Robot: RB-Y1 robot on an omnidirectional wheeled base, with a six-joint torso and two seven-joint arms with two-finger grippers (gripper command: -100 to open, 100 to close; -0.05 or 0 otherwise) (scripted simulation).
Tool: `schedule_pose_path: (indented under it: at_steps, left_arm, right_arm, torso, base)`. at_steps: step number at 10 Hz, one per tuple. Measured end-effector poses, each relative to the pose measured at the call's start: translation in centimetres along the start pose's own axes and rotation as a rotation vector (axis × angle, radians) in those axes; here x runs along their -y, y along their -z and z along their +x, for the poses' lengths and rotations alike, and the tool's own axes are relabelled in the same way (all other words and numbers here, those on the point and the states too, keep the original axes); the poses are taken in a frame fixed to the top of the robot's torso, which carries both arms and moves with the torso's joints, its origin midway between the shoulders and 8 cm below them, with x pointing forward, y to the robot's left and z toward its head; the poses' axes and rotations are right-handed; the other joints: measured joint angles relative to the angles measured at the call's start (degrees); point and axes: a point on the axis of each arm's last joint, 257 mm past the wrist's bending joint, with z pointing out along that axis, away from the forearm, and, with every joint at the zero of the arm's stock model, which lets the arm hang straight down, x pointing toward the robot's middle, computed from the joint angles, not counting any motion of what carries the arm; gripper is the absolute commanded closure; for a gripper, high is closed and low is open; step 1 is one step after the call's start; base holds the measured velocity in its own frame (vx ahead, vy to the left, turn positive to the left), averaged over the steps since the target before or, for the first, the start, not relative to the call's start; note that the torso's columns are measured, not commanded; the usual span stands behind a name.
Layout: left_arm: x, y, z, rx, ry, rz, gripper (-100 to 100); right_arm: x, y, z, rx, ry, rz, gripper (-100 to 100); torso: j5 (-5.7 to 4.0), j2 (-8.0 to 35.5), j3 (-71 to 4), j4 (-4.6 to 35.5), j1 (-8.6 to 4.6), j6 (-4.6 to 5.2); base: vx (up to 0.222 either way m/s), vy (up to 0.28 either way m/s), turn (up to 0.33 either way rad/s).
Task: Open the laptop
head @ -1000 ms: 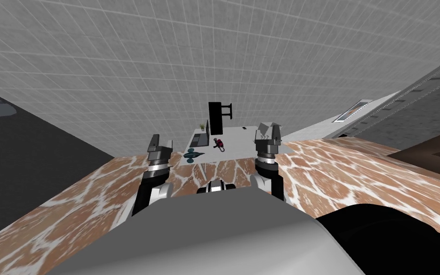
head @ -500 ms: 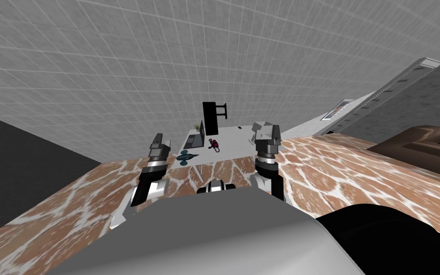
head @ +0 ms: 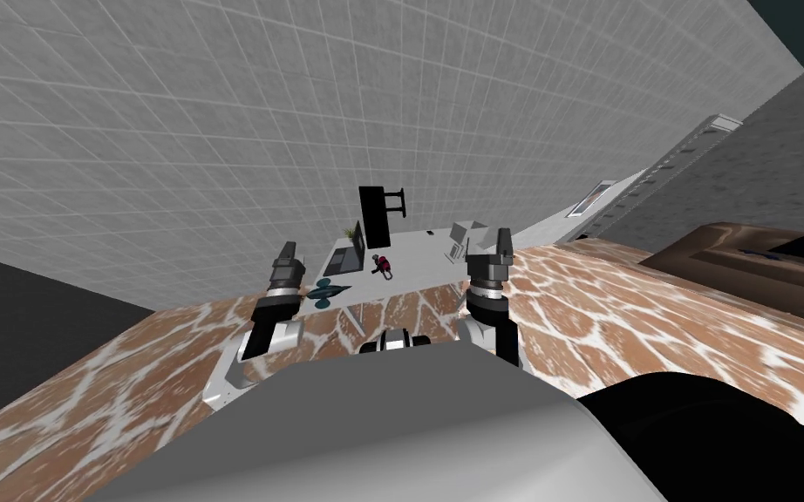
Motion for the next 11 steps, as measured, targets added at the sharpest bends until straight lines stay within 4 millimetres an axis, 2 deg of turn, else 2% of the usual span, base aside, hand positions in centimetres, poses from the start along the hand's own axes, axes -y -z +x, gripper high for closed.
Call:
schedule_pose_path:
  at_steps: [7,11]
  left_arm:
    - [-5.5,-2.4,-5.0,0.097,-0.164,-0.146,-100]
    - [-8.8,-2.7,-8.1,0.163,-0.234,-0.256,-100]
  right_arm:
    - [0.0,0.0,0.0,0.000,0.000,0.000,0]
    - [0.0,0.0,0.0,0.000,0.000,0.000,0]
  torso:
    - [0.00,0.0,0.0,0.0,0.02,0.00]
    - [0.00,0.0,0.0,0.0,0.01,0.00]
  base:
    - [0.025,-0.078,-0.110]
    - [0.028,-0.084,-0.117]
